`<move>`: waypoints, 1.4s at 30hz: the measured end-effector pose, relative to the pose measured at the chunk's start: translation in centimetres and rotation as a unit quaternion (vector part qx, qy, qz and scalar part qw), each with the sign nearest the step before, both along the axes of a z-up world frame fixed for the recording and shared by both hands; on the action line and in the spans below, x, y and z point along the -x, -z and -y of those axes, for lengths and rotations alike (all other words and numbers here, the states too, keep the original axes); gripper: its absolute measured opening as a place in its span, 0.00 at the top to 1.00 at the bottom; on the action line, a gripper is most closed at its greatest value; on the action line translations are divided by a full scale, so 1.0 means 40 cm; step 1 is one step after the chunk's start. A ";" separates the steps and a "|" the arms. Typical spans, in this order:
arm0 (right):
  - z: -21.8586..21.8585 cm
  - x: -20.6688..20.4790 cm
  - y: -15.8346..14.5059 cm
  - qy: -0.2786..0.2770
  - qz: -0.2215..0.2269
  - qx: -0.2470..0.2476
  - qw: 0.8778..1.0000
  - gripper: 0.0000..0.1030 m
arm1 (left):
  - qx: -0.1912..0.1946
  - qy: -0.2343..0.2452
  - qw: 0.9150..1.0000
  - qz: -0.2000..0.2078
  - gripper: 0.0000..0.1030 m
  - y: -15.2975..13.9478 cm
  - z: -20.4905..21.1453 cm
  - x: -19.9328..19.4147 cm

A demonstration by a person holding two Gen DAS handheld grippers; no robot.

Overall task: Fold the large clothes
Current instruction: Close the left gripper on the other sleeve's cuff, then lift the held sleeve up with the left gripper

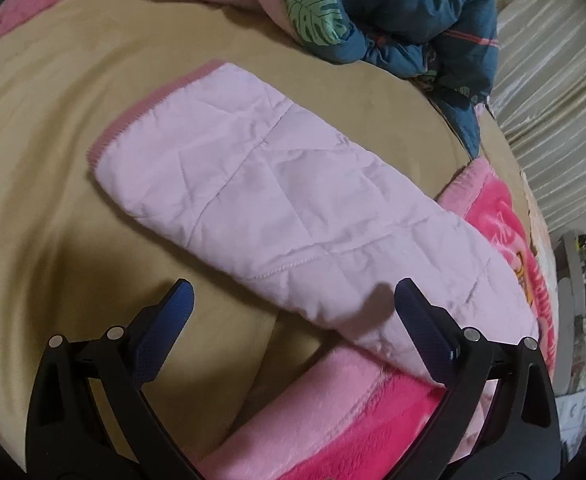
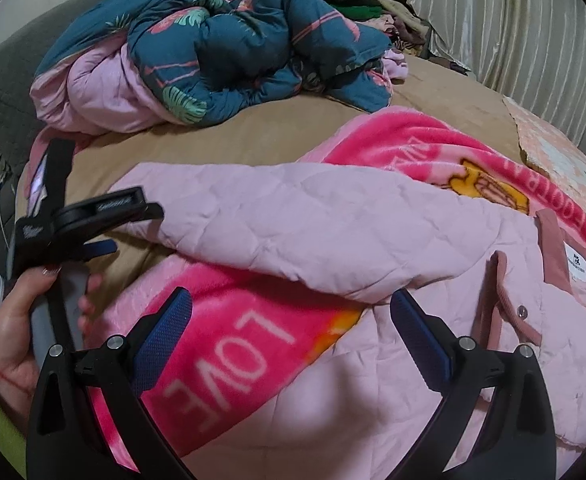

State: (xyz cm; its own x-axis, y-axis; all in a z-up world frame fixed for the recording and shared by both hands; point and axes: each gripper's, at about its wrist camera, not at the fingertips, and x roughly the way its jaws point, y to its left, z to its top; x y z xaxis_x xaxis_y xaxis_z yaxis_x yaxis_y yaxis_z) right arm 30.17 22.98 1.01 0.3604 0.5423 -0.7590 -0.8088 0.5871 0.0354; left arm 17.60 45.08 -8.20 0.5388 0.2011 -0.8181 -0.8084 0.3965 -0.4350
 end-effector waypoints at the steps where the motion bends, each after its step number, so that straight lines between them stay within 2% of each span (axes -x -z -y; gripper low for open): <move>1: 0.006 -0.001 0.002 0.001 0.000 0.000 1.000 0.04 | 0.005 -0.004 1.000 0.008 0.09 0.009 -0.007 -0.001; 9: 0.086 -0.037 0.006 0.033 -0.016 -0.008 0.999 0.04 | 0.011 -0.032 0.998 0.060 0.09 0.042 -0.055 0.006; 10: 0.103 -0.043 0.004 0.041 -0.017 -0.010 0.999 0.04 | 0.010 -0.033 0.997 0.067 0.12 0.042 -0.056 0.009; 11: 0.117 -0.048 0.001 0.047 -0.019 -0.012 0.999 0.04 | 0.005 -0.032 0.997 0.069 0.33 0.039 -0.055 0.010; 12: 0.131 -0.053 -0.001 0.052 -0.021 -0.015 0.998 0.04 | -0.003 -0.034 0.998 0.057 0.46 0.039 -0.055 0.010; 14: 0.170 -0.061 -0.009 0.064 -0.025 -0.023 0.997 0.04 | -0.011 -0.032 0.998 0.049 0.54 0.042 -0.056 0.014; 16: 0.200 -0.066 -0.017 0.075 -0.024 -0.028 0.997 0.04 | -0.006 -0.041 0.997 0.063 0.68 0.038 -0.064 0.030; 18: 0.228 -0.073 -0.023 0.086 -0.022 -0.031 0.996 0.04 | -0.021 -0.045 0.995 0.083 0.82 0.006 -0.065 0.044; 26: 0.351 -0.095 -0.050 0.135 -0.032 -0.062 0.988 0.04 | -0.083 -0.026 0.985 0.151 0.89 -0.157 -0.019 0.067; 31: 0.410 -0.094 -0.064 0.155 -0.032 -0.073 0.985 0.04 | -0.126 -0.004 0.971 0.201 0.89 -0.280 0.042 0.075; 36: 0.456 -0.080 -0.081 0.168 -0.031 -0.084 0.982 0.04 | -0.161 0.027 0.959 0.231 0.89 -0.367 0.114 0.064; 42: 0.518 -0.075 -0.102 0.187 -0.025 -0.091 0.978 0.04 | -0.174 0.071 0.944 0.271 0.89 -0.438 0.200 0.051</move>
